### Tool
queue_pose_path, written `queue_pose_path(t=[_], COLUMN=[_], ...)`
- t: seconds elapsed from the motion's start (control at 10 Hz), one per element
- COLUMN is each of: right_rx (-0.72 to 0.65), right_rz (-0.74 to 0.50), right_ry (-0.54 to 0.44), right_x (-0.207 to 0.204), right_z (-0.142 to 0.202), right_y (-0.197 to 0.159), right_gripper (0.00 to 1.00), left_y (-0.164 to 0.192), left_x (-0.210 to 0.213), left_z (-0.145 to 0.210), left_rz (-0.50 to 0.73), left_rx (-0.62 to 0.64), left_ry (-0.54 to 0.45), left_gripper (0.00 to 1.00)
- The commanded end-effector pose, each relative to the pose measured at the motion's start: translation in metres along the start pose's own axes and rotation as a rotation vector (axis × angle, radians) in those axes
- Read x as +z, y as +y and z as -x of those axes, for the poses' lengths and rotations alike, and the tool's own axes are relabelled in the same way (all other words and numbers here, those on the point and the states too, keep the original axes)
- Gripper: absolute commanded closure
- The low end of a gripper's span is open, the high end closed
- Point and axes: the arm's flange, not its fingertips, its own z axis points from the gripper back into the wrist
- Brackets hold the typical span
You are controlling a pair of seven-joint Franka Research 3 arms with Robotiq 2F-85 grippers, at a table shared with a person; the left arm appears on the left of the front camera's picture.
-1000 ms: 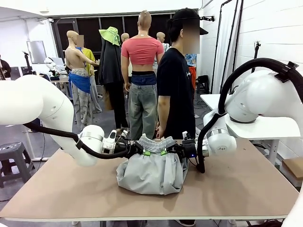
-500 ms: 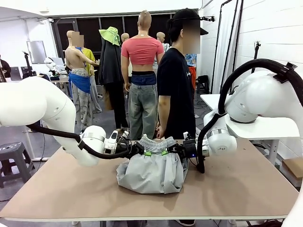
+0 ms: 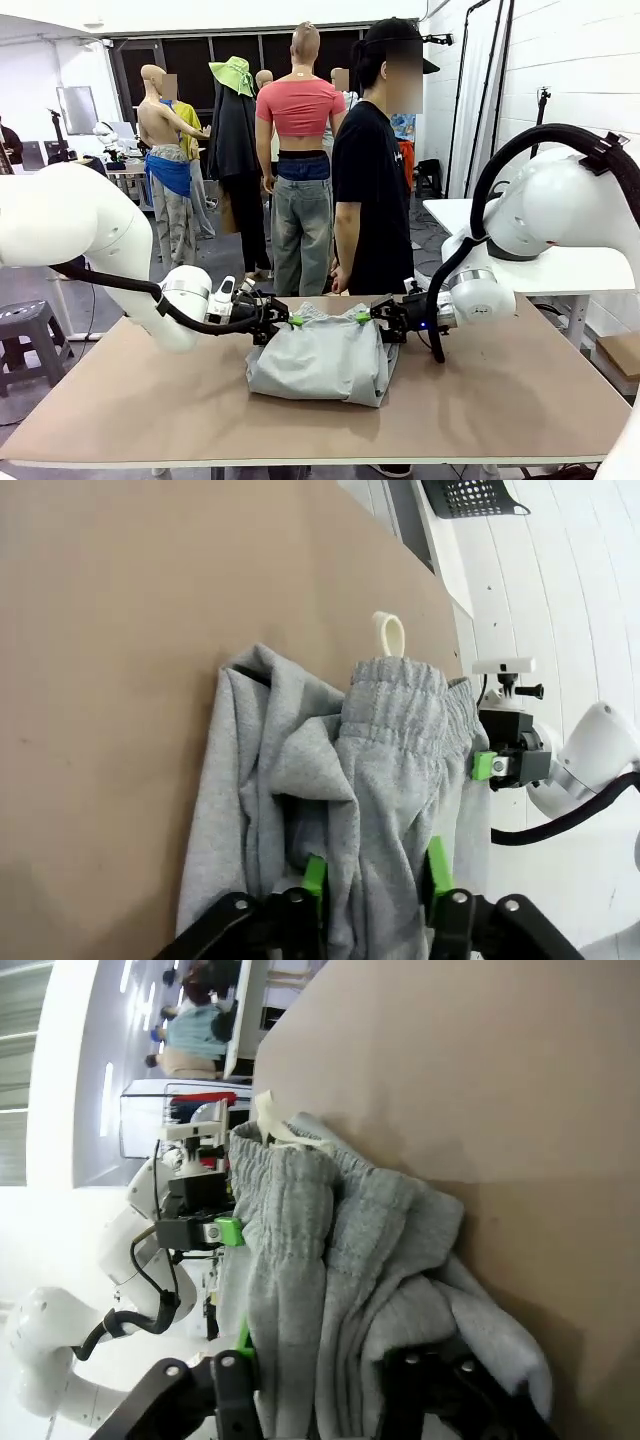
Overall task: Fold the training pants.
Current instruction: Fold the Training pants in half.
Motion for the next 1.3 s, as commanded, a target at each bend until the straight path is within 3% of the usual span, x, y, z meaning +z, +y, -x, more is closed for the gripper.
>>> queue_pose_path(t=[0.0,0.5,0.9,1.0,1.2], right_rx=[-0.008,0.100,0.146,0.162,0.162], right_rz=[0.103,0.284,0.290,0.273,0.273], right_ry=[0.000,-0.058,-0.083,-0.092,-0.092], right_x=[0.010,0.062,0.083,0.082,0.082], right_z=[0.004,0.008,0.016,0.005,0.005], right_y=[0.018,0.077,0.103,0.102,0.102], right_gripper=[0.00,0.00,0.00,0.00,0.00], left_y=[-0.011,-0.056,-0.085,-0.083,-0.087], left_x=[0.006,0.074,0.110,0.112,0.109], left_z=[0.003,0.022,0.042,0.041,0.028], left_rz=[-0.032,-0.052,-0.027,0.023,-0.046], left_rx=[0.013,-0.103,-0.189,-0.204,-0.165], left_ry=[0.007,-0.133,-0.197,-0.164,-0.169], left_gripper=[0.00,0.00,0.00,0.00,0.00])
